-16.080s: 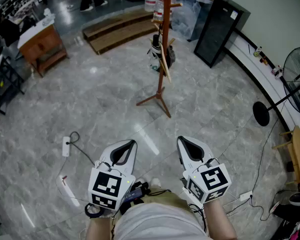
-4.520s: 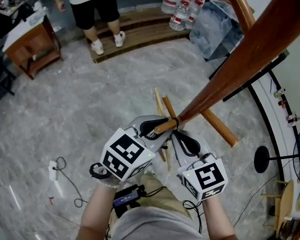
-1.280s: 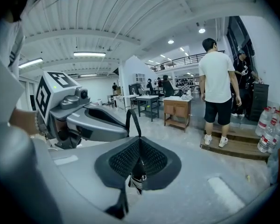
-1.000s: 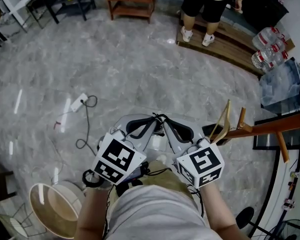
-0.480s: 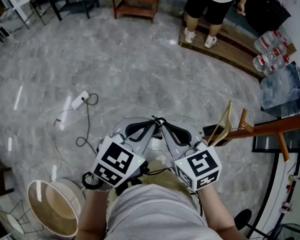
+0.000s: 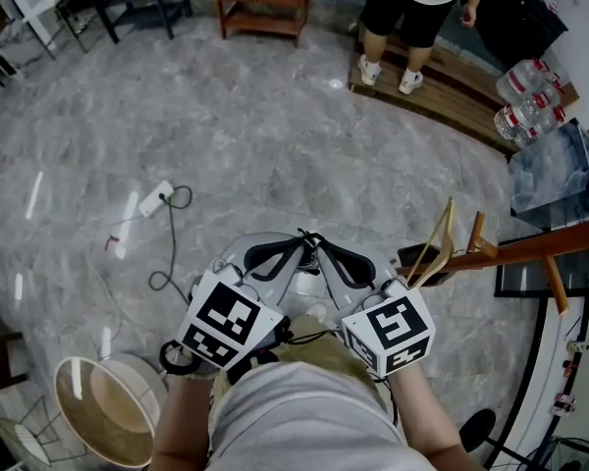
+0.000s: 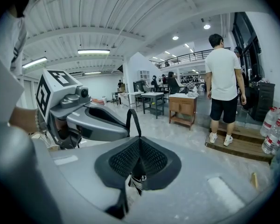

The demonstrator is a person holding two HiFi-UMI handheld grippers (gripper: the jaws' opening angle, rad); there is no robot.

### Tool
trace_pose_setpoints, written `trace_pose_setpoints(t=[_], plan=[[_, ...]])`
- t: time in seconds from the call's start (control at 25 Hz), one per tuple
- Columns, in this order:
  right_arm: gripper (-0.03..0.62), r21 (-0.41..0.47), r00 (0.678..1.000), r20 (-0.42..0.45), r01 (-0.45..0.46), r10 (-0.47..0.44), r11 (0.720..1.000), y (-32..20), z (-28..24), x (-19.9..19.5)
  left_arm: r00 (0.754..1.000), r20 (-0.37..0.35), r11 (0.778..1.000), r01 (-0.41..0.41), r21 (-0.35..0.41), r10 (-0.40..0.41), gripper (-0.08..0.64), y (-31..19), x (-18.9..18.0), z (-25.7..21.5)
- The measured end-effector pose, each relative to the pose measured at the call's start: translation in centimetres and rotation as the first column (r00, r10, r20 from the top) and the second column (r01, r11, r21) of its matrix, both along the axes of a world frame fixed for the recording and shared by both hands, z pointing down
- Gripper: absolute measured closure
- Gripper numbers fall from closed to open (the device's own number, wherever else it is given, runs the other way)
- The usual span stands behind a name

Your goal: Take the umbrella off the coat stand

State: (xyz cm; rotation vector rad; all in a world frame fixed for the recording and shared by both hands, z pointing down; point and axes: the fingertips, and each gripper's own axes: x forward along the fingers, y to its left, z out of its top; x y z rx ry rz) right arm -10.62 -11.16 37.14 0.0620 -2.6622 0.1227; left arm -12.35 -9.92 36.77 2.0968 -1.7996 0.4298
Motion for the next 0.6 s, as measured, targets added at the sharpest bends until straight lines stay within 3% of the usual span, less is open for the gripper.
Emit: trace_pose_setpoints(t=[0.6], plan=[[0.589,0.01,1.0,0.007,-0.012,0.012,1.0,-0.18,-0.4,-0.13,1.0,-0.01,1.0,0.003,0.014,-0.003,0.54,-0.13,-0.28,-0.37]])
